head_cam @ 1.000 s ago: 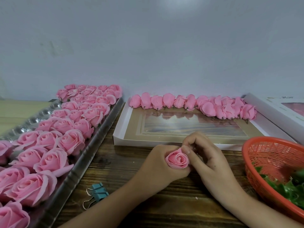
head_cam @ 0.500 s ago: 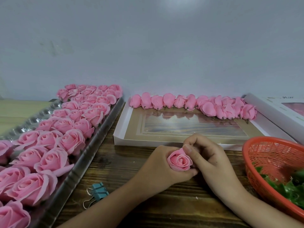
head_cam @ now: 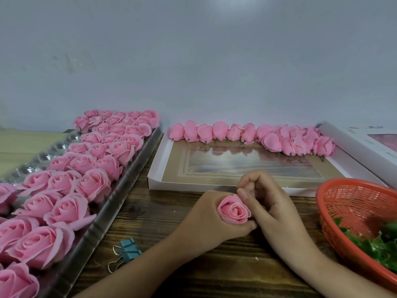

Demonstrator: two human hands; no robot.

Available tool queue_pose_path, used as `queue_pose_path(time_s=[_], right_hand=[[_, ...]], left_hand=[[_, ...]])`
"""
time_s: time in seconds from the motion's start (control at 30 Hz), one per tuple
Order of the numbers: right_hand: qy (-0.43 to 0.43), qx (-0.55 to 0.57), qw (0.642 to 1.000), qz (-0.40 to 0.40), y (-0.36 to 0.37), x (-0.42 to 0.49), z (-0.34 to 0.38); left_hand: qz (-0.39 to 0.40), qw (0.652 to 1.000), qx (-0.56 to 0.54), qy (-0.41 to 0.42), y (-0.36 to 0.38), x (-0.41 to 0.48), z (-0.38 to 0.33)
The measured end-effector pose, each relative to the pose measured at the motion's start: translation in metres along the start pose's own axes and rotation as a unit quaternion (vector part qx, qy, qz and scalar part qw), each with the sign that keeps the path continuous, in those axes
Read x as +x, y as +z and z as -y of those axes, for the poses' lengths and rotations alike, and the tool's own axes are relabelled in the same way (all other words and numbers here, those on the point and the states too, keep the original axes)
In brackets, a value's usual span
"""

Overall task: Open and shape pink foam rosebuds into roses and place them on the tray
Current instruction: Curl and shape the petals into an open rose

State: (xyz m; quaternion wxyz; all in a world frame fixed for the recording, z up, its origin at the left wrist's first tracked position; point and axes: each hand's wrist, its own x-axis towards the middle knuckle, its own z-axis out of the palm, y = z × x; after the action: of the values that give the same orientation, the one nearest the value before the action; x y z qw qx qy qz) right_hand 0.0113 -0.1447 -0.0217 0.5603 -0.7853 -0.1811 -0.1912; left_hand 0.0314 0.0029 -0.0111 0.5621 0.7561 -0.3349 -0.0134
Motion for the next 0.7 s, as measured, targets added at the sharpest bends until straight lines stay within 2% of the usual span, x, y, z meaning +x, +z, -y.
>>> queue_pose_path(time_s=[0.1,0.2,0.4,0.47,0.7], right_hand=[[-0.01,-0.002,1.0,-0.028,-0.001,0.001,0.0],[-0.069,-0.019,0.995,-0.063,-0.004,0.001,0.007],[-0.204,-0.109,0.973,-0.025,-0.002,-0.003,0.022],[-0.214,-0.129,0.968,-0.013,-0.001,-0.004,0.022],[-0.185,-0.171,0.968,-0.007,-0.001,-0.004,0.02]], left_hand=[[-0.003,1.0,0.006,0.005,0.0,0.0,0.0],[-0.012,1.0,0.013,0.004,0.0,0.001,0.001],[0.025,1.0,0.0,-0.008,-0.002,0.004,0.007],[0.046,0.998,0.008,-0.033,-0.002,0.006,0.011],[0.033,0.999,0.022,-0.023,-0.001,0.006,0.01]])
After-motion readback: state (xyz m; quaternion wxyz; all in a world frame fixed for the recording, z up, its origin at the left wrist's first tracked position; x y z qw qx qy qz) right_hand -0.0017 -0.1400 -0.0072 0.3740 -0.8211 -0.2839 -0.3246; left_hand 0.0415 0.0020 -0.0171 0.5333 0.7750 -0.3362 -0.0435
